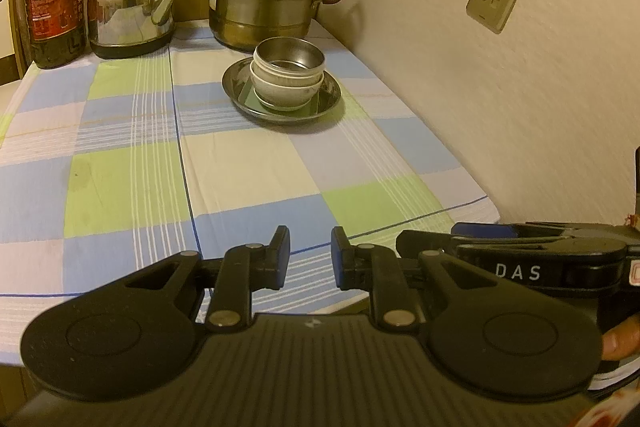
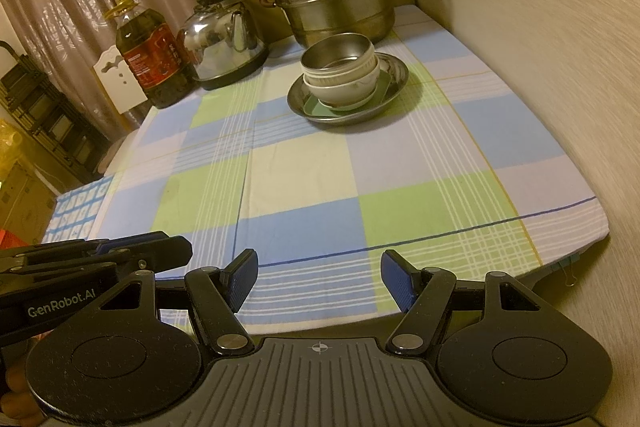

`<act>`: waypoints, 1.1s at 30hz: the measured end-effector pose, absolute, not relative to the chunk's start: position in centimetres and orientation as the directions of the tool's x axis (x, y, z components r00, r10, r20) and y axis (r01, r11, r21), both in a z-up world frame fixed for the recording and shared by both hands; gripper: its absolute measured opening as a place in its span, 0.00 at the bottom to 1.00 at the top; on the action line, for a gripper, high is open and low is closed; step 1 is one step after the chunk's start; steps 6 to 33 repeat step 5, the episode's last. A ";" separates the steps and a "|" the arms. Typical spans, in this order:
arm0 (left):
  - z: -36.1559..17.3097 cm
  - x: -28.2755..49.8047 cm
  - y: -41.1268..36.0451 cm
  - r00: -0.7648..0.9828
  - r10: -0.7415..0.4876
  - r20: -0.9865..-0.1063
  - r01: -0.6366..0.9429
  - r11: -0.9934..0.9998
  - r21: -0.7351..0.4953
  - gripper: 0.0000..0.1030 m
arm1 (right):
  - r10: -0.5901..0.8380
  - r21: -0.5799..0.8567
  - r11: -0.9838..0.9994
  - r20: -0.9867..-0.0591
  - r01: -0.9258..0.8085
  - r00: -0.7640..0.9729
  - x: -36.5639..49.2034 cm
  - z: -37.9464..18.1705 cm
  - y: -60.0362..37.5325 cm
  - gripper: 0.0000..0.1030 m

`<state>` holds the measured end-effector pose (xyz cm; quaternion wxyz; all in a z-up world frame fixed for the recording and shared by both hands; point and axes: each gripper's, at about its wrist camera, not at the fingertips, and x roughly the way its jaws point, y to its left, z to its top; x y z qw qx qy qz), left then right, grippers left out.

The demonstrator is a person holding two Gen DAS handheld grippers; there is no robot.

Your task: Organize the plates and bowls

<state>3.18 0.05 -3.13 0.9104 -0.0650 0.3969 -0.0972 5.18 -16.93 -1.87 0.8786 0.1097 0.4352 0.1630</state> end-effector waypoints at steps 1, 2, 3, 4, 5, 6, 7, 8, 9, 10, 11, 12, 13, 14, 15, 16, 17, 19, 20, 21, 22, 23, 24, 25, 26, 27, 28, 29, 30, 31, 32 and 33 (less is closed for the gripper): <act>-3.1 3.3 0.1 0.666 -0.228 -0.710 0.124 0.973 -0.196 0.18 | 0.382 0.335 0.923 -0.729 -0.191 0.568 5.2 -1.8 -16.9 0.66; -3.1 3.4 0.1 0.665 -0.228 -0.711 0.123 0.973 -0.197 0.18 | 0.381 0.335 0.923 -0.729 -0.190 0.569 5.3 -1.8 -16.8 0.66; -3.1 3.6 0.2 0.664 -0.227 -0.712 0.120 0.973 -0.198 0.18 | 0.380 0.334 0.923 -0.729 -0.188 0.569 5.4 -1.8 -16.8 0.66; -3.1 3.7 0.2 0.663 -0.227 -0.713 0.119 0.973 -0.199 0.19 | 0.379 0.334 0.924 -0.730 -0.187 0.569 5.5 -1.8 -16.7 0.66; -3.2 3.8 0.2 0.661 -0.228 -0.715 0.117 0.973 -0.201 0.19 | 0.379 0.335 0.924 -0.731 -0.186 0.568 5.6 -1.8 -16.6 0.66; -3.2 3.8 0.2 0.661 -0.228 -0.715 0.117 0.973 -0.201 0.19 | 0.379 0.335 0.924 -0.731 -0.186 0.568 5.6 -1.8 -16.6 0.66; -3.2 3.8 0.2 0.661 -0.228 -0.715 0.117 0.973 -0.201 0.19 | 0.379 0.335 0.924 -0.731 -0.186 0.568 5.6 -1.8 -16.6 0.66; -3.2 3.8 0.2 0.661 -0.228 -0.715 0.117 0.973 -0.201 0.19 | 0.379 0.335 0.924 -0.731 -0.186 0.568 5.6 -1.8 -16.6 0.66; -3.2 3.8 0.2 0.661 -0.228 -0.715 0.117 0.973 -0.201 0.19 | 0.379 0.335 0.924 -0.731 -0.186 0.568 5.6 -1.8 -16.6 0.66; -3.2 3.8 0.2 0.661 -0.228 -0.715 0.117 0.973 -0.201 0.19 | 0.379 0.335 0.924 -0.731 -0.186 0.568 5.6 -1.8 -16.6 0.66; -3.2 3.8 0.2 0.661 -0.228 -0.715 0.117 0.973 -0.201 0.19 | 0.379 0.335 0.924 -0.731 -0.186 0.568 5.6 -1.8 -16.6 0.66; -3.2 3.8 0.2 0.661 -0.228 -0.715 0.117 0.973 -0.201 0.19 | 0.379 0.335 0.924 -0.731 -0.186 0.568 5.6 -1.8 -16.6 0.66; -3.2 3.8 0.2 0.661 -0.228 -0.715 0.117 0.973 -0.201 0.19 | 0.379 0.335 0.924 -0.731 -0.186 0.568 5.6 -1.8 -16.6 0.66; -3.2 3.8 0.2 0.661 -0.228 -0.715 0.117 0.973 -0.201 0.19 | 0.379 0.335 0.924 -0.731 -0.186 0.568 5.6 -1.8 -16.6 0.66; -3.2 3.8 0.2 0.661 -0.228 -0.715 0.117 0.973 -0.201 0.19 | 0.379 0.335 0.924 -0.731 -0.186 0.568 5.6 -1.8 -16.6 0.66; -3.2 3.8 0.2 0.661 -0.228 -0.715 0.117 0.973 -0.201 0.19 | 0.379 0.335 0.924 -0.731 -0.186 0.568 5.6 -1.8 -16.6 0.66; -3.2 3.8 0.2 0.661 -0.228 -0.715 0.117 0.973 -0.201 0.19 | 0.379 0.335 0.924 -0.731 -0.186 0.568 5.6 -1.8 -16.6 0.66; -3.2 3.8 0.2 0.661 -0.228 -0.715 0.117 0.973 -0.201 0.19 | 0.379 0.335 0.924 -0.731 -0.186 0.568 5.6 -1.8 -16.6 0.66; -3.2 3.8 0.2 0.661 -0.228 -0.715 0.117 0.973 -0.201 0.19 | 0.379 0.335 0.924 -0.731 -0.186 0.568 5.6 -1.8 -16.6 0.66; -3.2 3.8 0.2 0.661 -0.228 -0.715 0.117 0.973 -0.201 0.19 | 0.379 0.335 0.924 -0.731 -0.186 0.568 5.6 -1.8 -16.6 0.66; -3.2 3.8 0.2 0.661 -0.228 -0.715 0.117 0.973 -0.201 0.19 | 0.379 0.335 0.924 -0.731 -0.186 0.568 5.6 -1.8 -16.6 0.66; -3.2 3.8 0.2 0.661 -0.228 -0.715 0.117 0.973 -0.201 0.19 | 0.379 0.335 0.924 -0.731 -0.186 0.568 5.6 -1.8 -16.6 0.66; -3.2 3.8 0.2 0.661 -0.228 -0.715 0.117 0.973 -0.201 0.19 | 0.379 0.335 0.924 -0.731 -0.186 0.568 5.6 -1.8 -16.6 0.66; -3.2 3.8 0.2 0.661 -0.228 -0.715 0.117 0.973 -0.201 0.19 | 0.379 0.335 0.924 -0.731 -0.186 0.568 5.6 -1.8 -16.6 0.66; -3.2 3.8 0.2 0.661 -0.228 -0.715 0.117 0.973 -0.201 0.19 | 0.379 0.335 0.924 -0.731 -0.186 0.568 5.6 -1.8 -16.6 0.66; -3.2 3.8 0.2 0.661 -0.228 -0.715 0.117 0.973 -0.201 0.19 | 0.379 0.335 0.924 -0.731 -0.186 0.568 5.6 -1.8 -16.6 0.66; -3.2 3.8 0.2 0.661 -0.228 -0.715 0.117 0.973 -0.201 0.19 | 0.379 0.335 0.924 -0.731 -0.186 0.568 5.6 -1.8 -16.6 0.66; -3.2 3.8 0.2 0.661 -0.228 -0.715 0.117 0.973 -0.201 0.19 | 0.379 0.335 0.924 -0.731 -0.186 0.568 5.6 -1.8 -16.6 0.66; -3.2 3.8 0.2 0.661 -0.228 -0.715 0.117 0.973 -0.201 0.19 | 0.379 0.335 0.924 -0.731 -0.186 0.568 5.6 -1.8 -16.6 0.66; -3.2 3.8 0.2 0.661 -0.228 -0.715 0.117 0.973 -0.201 0.19 | 0.379 0.335 0.924 -0.731 -0.186 0.568 5.6 -1.8 -16.6 0.66; -3.2 3.8 0.2 0.661 -0.228 -0.715 0.117 0.973 -0.201 0.19 | 0.379 0.335 0.924 -0.731 -0.186 0.568 5.6 -1.8 -16.6 0.66; -3.2 3.8 0.2 0.661 -0.228 -0.715 0.117 0.973 -0.201 0.19 | 0.379 0.335 0.924 -0.731 -0.186 0.568 5.6 -1.8 -16.6 0.66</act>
